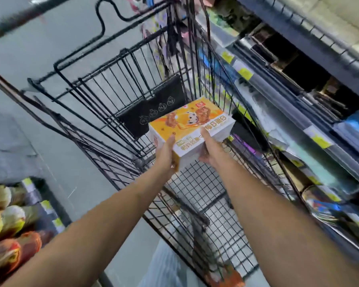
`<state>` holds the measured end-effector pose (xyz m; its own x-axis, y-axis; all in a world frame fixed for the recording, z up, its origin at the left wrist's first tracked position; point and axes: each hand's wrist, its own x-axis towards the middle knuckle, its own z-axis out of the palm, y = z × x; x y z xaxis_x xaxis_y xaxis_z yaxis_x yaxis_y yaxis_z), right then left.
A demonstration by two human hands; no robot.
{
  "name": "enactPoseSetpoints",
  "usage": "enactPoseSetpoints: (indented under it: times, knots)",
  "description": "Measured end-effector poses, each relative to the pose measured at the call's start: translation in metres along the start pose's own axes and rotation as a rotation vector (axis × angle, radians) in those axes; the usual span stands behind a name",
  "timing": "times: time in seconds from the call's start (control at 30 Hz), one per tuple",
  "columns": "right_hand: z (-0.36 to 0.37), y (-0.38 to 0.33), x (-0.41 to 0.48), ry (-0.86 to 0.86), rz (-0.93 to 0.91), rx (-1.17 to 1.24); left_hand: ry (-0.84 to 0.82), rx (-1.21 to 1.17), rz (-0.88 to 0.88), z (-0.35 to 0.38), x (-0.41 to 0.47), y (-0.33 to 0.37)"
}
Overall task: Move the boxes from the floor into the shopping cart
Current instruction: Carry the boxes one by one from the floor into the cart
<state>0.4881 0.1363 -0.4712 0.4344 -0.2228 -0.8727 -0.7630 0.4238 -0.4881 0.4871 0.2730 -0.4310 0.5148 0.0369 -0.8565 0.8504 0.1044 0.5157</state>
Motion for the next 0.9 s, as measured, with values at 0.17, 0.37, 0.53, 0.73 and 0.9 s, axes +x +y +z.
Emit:
enactPoseSetpoints:
  times: [0.17, 0.37, 0.53, 0.73, 0.9]
  knots:
    - [0.002, -0.016, 0.032, -0.027, 0.001, 0.006, -0.046, 0.094, -0.016, 0.001, 0.041, 0.017]
    - [0.003, -0.033, 0.049, -0.070, -0.016, 0.010, -0.018, -0.034, -0.108, 0.012, 0.058, 0.047]
    - [0.003, -0.033, 0.045, -0.060, -0.037, 0.025, 0.047, 0.160, -0.080, 0.016, 0.054, 0.051]
    - [-0.008, -0.031, 0.022, -0.063, -0.046, 0.021, 0.098, 0.441, 0.256, 0.042, 0.021, 0.044]
    - [-0.036, -0.021, -0.015, -0.007, -0.100, 0.053, -0.076, 0.538, 0.179, 0.056, -0.007, 0.034]
